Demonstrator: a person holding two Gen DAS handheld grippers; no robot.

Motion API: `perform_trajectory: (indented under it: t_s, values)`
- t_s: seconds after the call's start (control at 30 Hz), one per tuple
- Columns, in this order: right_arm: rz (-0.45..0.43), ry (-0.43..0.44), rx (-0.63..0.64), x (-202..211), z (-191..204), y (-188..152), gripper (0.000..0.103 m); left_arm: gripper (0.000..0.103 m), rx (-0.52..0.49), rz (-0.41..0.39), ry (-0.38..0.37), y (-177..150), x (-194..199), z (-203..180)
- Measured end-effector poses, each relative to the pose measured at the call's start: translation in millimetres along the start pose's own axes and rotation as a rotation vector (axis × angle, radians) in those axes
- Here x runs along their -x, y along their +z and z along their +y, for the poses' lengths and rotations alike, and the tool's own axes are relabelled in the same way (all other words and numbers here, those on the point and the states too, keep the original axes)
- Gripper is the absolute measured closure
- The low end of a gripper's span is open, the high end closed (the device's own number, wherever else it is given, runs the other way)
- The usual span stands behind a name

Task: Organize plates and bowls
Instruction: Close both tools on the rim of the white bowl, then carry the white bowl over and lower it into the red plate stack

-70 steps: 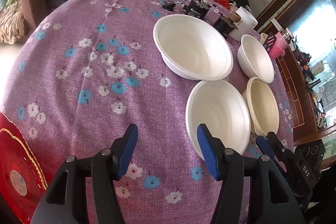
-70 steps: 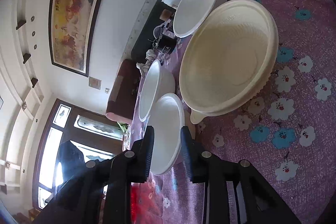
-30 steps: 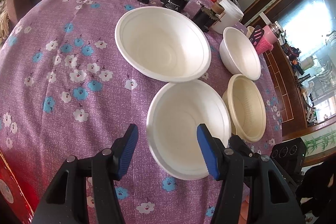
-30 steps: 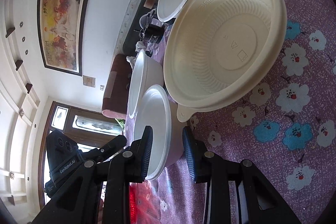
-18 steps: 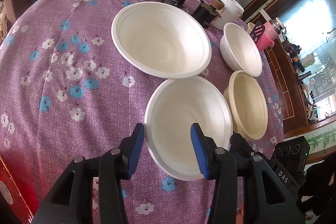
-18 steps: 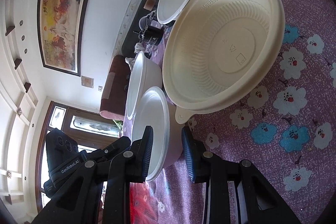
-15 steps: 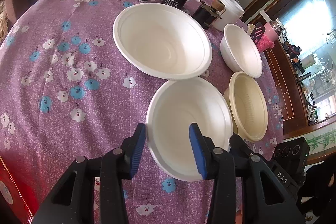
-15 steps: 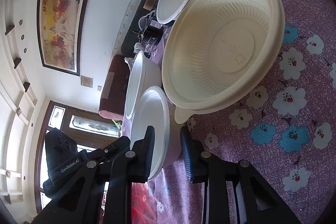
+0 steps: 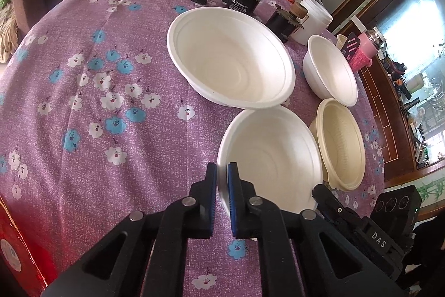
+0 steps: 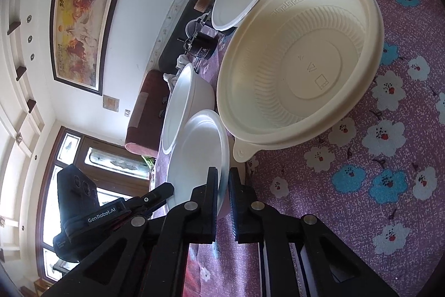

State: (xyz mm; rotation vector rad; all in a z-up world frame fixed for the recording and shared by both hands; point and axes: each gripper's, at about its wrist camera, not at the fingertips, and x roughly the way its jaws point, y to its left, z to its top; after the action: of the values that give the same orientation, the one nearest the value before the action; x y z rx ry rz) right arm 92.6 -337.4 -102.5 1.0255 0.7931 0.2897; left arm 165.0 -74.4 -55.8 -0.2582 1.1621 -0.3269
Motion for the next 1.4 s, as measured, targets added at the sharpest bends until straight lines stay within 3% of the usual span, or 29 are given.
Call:
perform_trajectory:
  t_s: [0.57, 0.9, 1.17, 1.4]
  values:
    - [0.007, 0.024, 0.021, 0, 1, -5, 0.094, 0.096, -0.003, -0.014, 0.009, -10, 13, 3]
    - [0.022, 0.037, 0.062, -2, 17, -25, 0.095, 0.096, 0.037, -0.029, 0.015, -26, 35, 25]
    - [0.056, 0.057, 0.077, -14, 38, -45, 0.095, 0.096, 0.065, -0.088, 0.010, -41, 76, 49]
    - [0.094, 0.085, 0.150, -23, 80, -68, 0.095, 0.096, 0.092, -0.172, 0.018, -60, 125, 77]
